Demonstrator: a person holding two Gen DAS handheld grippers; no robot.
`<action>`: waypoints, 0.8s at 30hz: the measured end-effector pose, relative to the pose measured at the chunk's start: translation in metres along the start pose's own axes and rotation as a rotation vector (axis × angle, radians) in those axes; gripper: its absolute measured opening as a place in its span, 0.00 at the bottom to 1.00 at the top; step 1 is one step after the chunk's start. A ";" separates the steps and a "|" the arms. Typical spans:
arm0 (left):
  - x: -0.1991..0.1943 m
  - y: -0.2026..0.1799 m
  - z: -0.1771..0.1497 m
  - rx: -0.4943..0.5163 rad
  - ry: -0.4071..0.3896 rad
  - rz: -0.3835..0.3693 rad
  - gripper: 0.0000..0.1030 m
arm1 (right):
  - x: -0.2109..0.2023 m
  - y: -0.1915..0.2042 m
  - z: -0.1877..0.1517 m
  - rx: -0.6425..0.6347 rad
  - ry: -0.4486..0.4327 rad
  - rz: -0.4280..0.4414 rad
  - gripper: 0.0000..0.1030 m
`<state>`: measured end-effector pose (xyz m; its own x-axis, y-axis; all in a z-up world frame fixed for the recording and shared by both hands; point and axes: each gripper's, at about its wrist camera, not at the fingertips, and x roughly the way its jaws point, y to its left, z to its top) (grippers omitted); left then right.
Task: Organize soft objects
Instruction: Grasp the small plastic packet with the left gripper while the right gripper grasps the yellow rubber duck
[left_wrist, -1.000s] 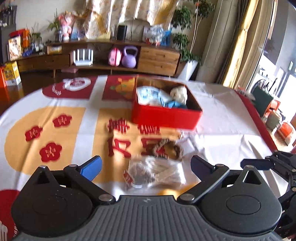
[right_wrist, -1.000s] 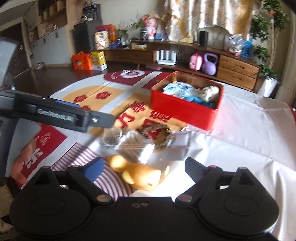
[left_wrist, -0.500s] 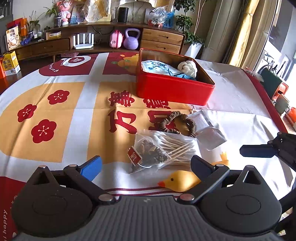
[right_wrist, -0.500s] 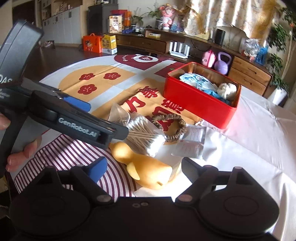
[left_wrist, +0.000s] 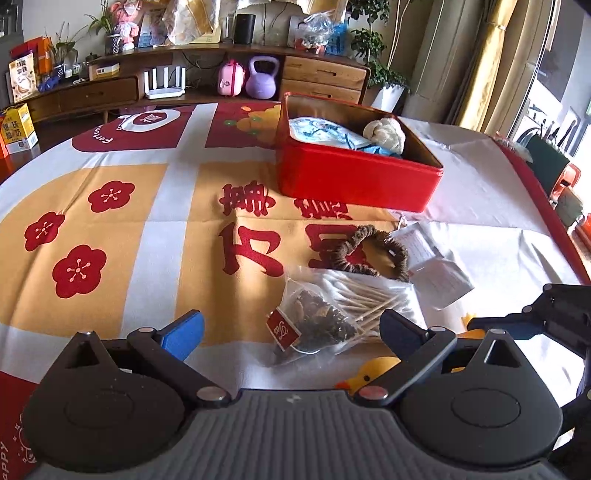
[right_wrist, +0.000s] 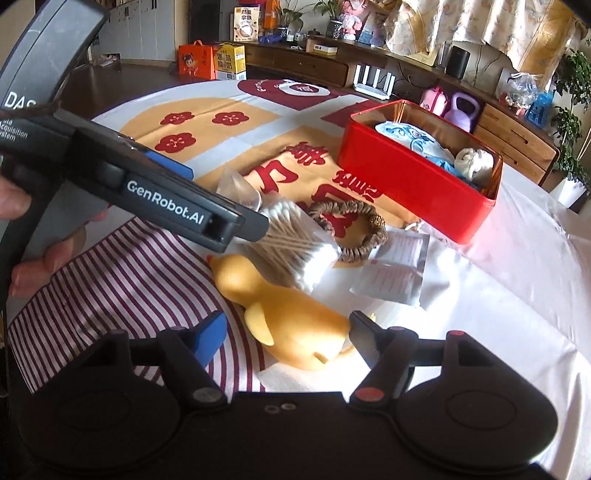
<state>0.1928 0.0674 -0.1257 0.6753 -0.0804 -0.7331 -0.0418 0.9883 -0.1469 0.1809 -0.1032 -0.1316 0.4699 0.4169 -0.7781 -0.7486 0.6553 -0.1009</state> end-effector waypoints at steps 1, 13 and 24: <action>0.001 0.000 0.000 0.002 0.001 0.004 0.98 | 0.001 0.000 0.000 0.003 0.001 -0.006 0.66; 0.004 -0.007 -0.002 0.043 -0.003 -0.028 0.64 | 0.002 -0.005 0.000 0.050 0.010 -0.019 0.54; 0.000 -0.002 -0.003 0.012 -0.002 -0.060 0.33 | -0.003 -0.008 0.000 0.093 0.000 -0.027 0.40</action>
<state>0.1907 0.0649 -0.1278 0.6777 -0.1395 -0.7220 0.0078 0.9832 -0.1826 0.1852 -0.1093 -0.1282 0.4894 0.3985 -0.7756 -0.6892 0.7218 -0.0640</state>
